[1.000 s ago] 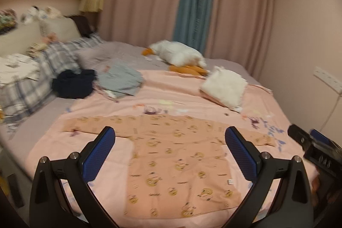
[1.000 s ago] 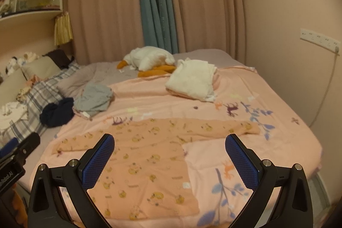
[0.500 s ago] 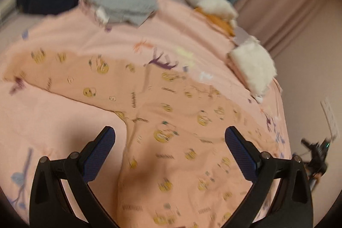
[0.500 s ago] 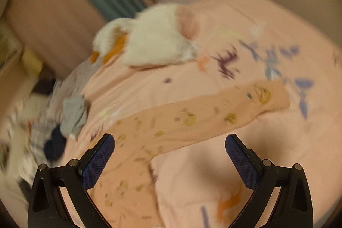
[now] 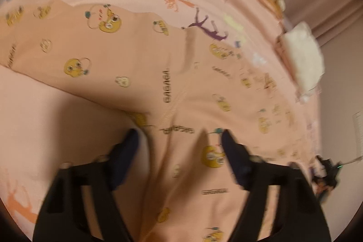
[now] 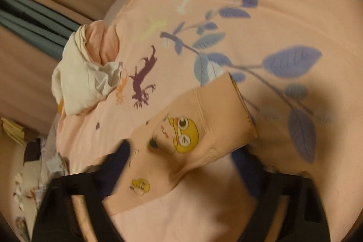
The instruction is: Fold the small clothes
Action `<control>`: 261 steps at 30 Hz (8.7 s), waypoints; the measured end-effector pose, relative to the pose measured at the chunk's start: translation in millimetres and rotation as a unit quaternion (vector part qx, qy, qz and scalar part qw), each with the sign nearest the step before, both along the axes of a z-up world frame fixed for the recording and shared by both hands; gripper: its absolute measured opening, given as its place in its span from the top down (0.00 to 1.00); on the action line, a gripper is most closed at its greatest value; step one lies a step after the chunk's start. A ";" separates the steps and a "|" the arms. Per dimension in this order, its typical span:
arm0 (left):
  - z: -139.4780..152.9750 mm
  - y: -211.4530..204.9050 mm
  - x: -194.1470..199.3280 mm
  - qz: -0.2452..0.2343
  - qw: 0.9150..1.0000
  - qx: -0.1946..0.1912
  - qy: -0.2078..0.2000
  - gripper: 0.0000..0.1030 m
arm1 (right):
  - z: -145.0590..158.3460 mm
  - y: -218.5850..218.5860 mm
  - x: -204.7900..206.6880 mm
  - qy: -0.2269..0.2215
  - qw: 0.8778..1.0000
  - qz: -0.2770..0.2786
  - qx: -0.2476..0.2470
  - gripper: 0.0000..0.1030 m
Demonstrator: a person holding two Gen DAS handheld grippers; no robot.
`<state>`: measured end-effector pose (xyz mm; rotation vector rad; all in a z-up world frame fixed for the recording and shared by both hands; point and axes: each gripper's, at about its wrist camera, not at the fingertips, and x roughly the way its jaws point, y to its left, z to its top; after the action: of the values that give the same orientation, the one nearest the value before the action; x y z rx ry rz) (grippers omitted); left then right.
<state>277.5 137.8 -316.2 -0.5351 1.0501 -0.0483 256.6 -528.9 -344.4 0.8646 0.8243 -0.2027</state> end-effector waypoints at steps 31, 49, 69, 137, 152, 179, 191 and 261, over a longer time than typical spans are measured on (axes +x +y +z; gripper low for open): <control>-14.3 9.3 -9.0 0.011 0.998 0.058 -0.024 0.82 | 101.0 433.5 89.4 -0.128 0.900 0.411 -0.069 0.89; 55.9 -28.8 -3.3 -0.052 0.994 0.069 -0.067 0.24 | 119.0 318.1 14.7 -0.089 0.900 0.344 -0.251 0.16; 31.5 -20.1 67.2 -0.001 0.991 0.130 -0.044 0.83 | 72.1 260.7 -10.2 -0.036 0.912 0.304 -0.274 0.16; 74.5 -29.3 -3.7 -0.033 0.986 0.135 -0.092 0.13 | 34.6 264.4 12.8 -0.028 0.947 0.292 -0.130 0.04; -17.9 -19.5 -1.8 -0.043 0.975 0.215 -0.043 0.33 | 7.3 343.5 133.7 -0.014 0.959 0.282 0.001 0.89; 41.7 -35.3 -13.0 -0.035 0.961 0.263 -0.073 0.66 | 81.5 280.4 103.2 -0.076 0.949 0.238 -0.193 0.80; 34.5 -47.6 16.2 -0.014 0.973 0.211 -0.092 0.85 | 11.5 317.8 110.9 -0.008 0.933 0.301 -0.198 0.92; 32.9 -13.6 -56.0 -0.034 0.988 0.144 -0.042 0.82 | 55.1 313.5 21.1 -0.014 0.935 0.322 -0.146 0.97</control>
<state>221.5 124.2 -283.4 -0.2337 0.9717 0.0203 277.7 -215.4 -289.2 0.2864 0.9795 0.2614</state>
